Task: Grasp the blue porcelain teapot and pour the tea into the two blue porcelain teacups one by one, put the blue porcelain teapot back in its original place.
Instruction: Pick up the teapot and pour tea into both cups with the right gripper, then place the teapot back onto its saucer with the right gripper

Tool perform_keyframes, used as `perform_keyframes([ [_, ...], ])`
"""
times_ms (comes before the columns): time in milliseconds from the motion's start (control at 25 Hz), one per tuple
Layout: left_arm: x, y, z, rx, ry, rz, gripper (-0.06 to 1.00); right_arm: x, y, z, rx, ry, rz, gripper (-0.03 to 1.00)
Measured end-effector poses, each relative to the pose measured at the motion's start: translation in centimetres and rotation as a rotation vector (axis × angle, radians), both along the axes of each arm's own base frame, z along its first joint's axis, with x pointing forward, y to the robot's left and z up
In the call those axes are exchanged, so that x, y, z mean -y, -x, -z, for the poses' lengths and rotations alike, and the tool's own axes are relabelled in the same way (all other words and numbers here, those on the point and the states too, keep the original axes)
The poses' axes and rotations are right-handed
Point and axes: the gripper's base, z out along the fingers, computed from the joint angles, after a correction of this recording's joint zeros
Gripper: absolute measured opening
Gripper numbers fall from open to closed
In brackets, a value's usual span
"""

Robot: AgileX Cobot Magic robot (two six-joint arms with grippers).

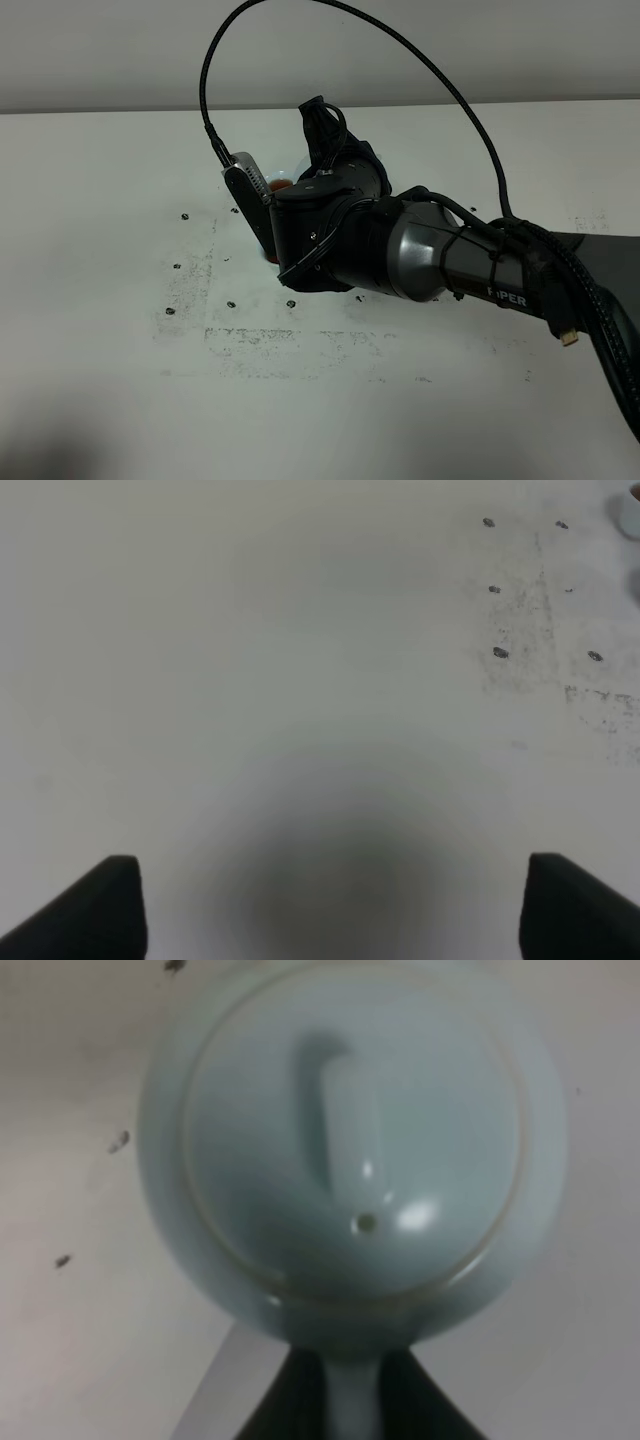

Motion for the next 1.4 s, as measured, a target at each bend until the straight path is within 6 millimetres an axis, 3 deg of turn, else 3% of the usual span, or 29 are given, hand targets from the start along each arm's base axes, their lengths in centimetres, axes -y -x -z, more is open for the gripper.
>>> perform_keyframes([
  [400,0.0,0.0,0.0,0.000,0.000,0.000,0.72,0.0,0.1,0.1,-0.010,-0.015,0.009,0.05],
  [600,0.0,0.0,0.0,0.000,0.000,0.000,0.72,-0.1,0.0,0.8,-0.083,-0.135,0.030,0.05],
  [960,0.0,0.0,0.0,0.000,0.000,0.000,0.72,2.4,-2.3,1.6,-0.180,-0.358,0.155,0.05],
  [1160,0.0,0.0,0.0,0.000,0.000,0.000,0.72,4.9,-3.1,-0.3,-0.257,-0.585,0.333,0.05],
  [1400,0.0,0.0,0.0,0.000,0.000,0.000,0.72,9.6,-2.9,-4.8,-0.383,-0.944,0.639,0.05],
])
